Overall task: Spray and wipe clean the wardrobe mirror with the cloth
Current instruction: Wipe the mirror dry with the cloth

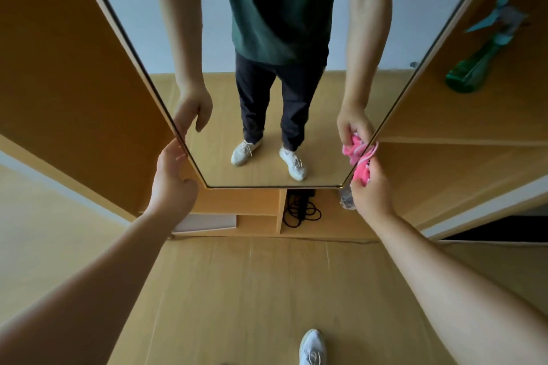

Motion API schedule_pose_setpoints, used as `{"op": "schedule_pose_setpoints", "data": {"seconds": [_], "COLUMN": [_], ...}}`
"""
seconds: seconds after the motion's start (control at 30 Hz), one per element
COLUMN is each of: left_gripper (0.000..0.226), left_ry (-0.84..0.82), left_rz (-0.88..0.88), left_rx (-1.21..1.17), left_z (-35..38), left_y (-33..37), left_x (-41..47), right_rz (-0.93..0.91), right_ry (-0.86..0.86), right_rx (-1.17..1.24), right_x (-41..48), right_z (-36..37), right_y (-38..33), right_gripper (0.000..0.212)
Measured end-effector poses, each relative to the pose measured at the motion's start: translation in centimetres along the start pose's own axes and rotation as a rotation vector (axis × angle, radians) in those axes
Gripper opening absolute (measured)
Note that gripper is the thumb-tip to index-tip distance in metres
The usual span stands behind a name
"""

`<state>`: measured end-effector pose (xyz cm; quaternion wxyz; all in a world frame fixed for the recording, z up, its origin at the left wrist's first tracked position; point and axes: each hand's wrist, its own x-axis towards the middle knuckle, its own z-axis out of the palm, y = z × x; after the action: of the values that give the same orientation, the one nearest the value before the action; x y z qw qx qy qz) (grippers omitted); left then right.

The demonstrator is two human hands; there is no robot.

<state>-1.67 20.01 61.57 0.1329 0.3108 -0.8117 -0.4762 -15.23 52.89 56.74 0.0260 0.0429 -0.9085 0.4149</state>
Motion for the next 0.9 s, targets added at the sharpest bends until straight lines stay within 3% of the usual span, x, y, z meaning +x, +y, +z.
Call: {"op": "schedule_pose_setpoints", "data": {"seconds": [0.3,0.9], "left_gripper": [0.080,0.078], "left_ry": [-0.008,-0.029], "left_rz": [0.083,0.104], "left_rx": [-0.016,0.001], "left_z": [0.4,-0.2], "left_y": [-1.6,-1.0], "left_x": [0.9,0.4], "right_rz": [0.118,0.269], "right_ry": [-0.007,-0.074], "right_rx": [0.027,0.146], "right_x": [-0.6,-0.8], "right_z": [3.3,4.5], "right_y": [2.5,5.4], "right_gripper": [0.064,0.066]}}
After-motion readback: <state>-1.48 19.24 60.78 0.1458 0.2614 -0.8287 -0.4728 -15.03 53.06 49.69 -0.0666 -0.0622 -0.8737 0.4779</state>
